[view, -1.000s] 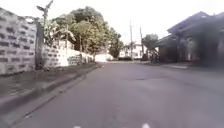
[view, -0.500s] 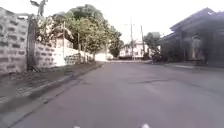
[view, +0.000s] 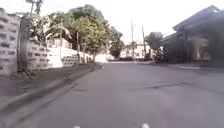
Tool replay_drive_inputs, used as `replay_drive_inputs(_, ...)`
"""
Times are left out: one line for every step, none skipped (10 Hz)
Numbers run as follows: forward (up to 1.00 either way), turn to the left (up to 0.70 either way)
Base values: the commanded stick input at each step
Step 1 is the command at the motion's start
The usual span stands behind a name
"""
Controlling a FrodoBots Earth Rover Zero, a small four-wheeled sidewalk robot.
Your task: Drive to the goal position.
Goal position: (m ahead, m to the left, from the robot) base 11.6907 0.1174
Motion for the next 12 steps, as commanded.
replay_drive_inputs(1.0,0.0)
replay_drive_inputs(1.0,0.0)
replay_drive_inputs(1.0,0.0)
replay_drive_inputs(1.0,0.0)
replay_drive_inputs(1.0,0.0)
replay_drive_inputs(1.0,0.0)
replay_drive_inputs(1.0,0.0)
replay_drive_inputs(1.0,0.0)
replay_drive_inputs(1.0,0.0)
replay_drive_inputs(1.0,0.0)
replay_drive_inputs(1.0,0.0)
replay_drive_inputs(1.0,0.0)
